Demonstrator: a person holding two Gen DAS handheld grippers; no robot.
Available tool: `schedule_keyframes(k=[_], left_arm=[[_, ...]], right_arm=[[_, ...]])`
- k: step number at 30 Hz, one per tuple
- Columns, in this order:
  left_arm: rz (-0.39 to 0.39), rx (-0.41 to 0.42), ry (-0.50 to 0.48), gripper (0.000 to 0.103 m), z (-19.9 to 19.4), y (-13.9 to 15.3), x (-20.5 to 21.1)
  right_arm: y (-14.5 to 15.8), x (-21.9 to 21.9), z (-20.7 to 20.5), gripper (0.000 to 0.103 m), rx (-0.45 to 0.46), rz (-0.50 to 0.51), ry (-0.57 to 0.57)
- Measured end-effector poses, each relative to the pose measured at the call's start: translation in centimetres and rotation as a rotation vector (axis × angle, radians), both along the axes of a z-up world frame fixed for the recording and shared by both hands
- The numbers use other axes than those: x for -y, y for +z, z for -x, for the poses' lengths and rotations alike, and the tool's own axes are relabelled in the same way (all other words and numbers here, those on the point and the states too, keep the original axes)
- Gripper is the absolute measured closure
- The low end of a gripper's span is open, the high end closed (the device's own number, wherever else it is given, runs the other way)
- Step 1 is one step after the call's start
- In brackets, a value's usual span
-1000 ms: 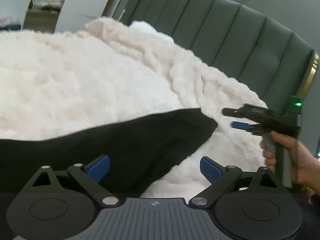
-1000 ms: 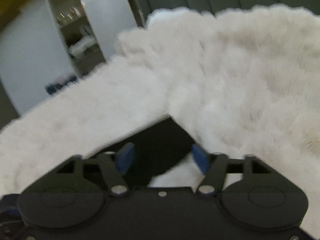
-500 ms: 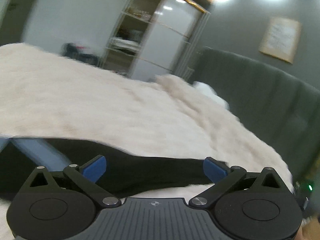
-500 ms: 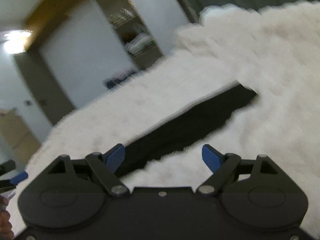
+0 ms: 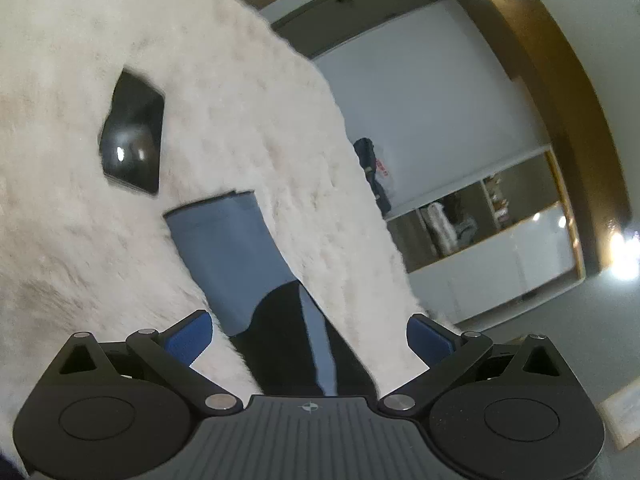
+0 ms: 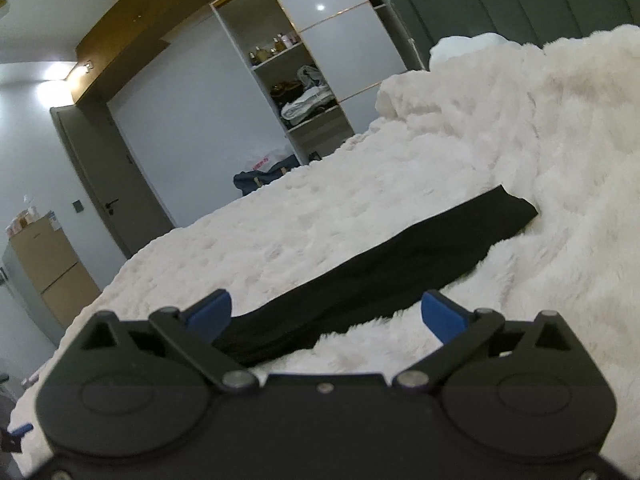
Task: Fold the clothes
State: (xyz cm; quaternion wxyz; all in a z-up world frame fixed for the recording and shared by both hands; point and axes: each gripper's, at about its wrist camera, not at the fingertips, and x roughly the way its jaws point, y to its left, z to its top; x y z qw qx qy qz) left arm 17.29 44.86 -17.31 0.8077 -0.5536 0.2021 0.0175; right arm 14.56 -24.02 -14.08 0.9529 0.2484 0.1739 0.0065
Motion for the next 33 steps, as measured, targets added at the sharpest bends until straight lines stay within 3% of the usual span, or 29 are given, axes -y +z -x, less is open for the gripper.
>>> schedule_keyframes(k=[3, 6, 9, 14, 17, 18, 21, 23, 24, 26, 27, 30, 33], left_arm=[[0.022, -0.052, 0.019, 0.001, -2.4, -1.5, -0.3], [-0.049, -0.167, 0.034, 0.003, -5.8, -3.2, -0.8], [-0.083, -0.221, 0.079, 0.017, -8.0, -5.2, -1.7], [-0.07, -0.094, 0.121, 0.032, -9.1, -6.7, -1.6], [-0.046, -0.021, 0.166, 0.061, -8.8, -8.0, -1.3], [-0.044, -0.023, 0.167, 0.08, -8.8, -8.4, -1.3], [-0.036, -0.022, 0.161, 0.09, -8.7, -8.9, -1.3], [-0.075, -0.003, 0.136, 0.091, -8.9, -7.7, -1.3], [-0.126, 0.0, 0.125, 0.092, -9.0, -6.7, -1.0], [-0.301, 0.02, 0.081, 0.092, -9.3, -3.2, 0.6], [-0.344, 0.035, 0.067, 0.092, -9.4, -2.0, 1.2], [-0.508, 0.153, -0.01, 0.093, -9.5, 4.4, 5.3], [-0.58, 0.264, -0.098, 0.093, -9.9, 9.9, 9.5]], right_arm=[[-0.1, -0.3, 0.5, 0.0, 0.005, -0.009, -0.009], [-0.1, -0.4, 0.6, 0.0, 0.002, -0.011, -0.01], [0.0, -0.4, 0.7, 0.0, -0.001, 0.005, -0.016], [-0.2, -0.3, 0.5, 0.0, -0.01, -0.005, -0.022], [-0.3, -0.4, 0.1, 0.0, -0.021, -0.006, -0.027], [-0.4, -0.6, 0.0, 0.0, -0.023, 0.001, -0.028], [-0.4, -0.8, 0.0, 0.0, -0.02, 0.015, -0.025], [-0.3, -0.8, 0.1, 0.0, -0.013, 0.014, -0.023], [-0.3, -0.7, 0.2, 0.0, -0.008, 0.012, -0.024], [-0.2, -0.4, 0.5, 0.0, 0.014, -0.001, -0.038], [-0.2, -0.1, 0.8, 0.0, 0.03, -0.013, -0.05], [-0.2, 1.4, 1.7, 0.0, 0.08, -0.094, -0.088], [-0.7, 3.8, 2.8, 0.0, 0.13, -0.225, -0.15]])
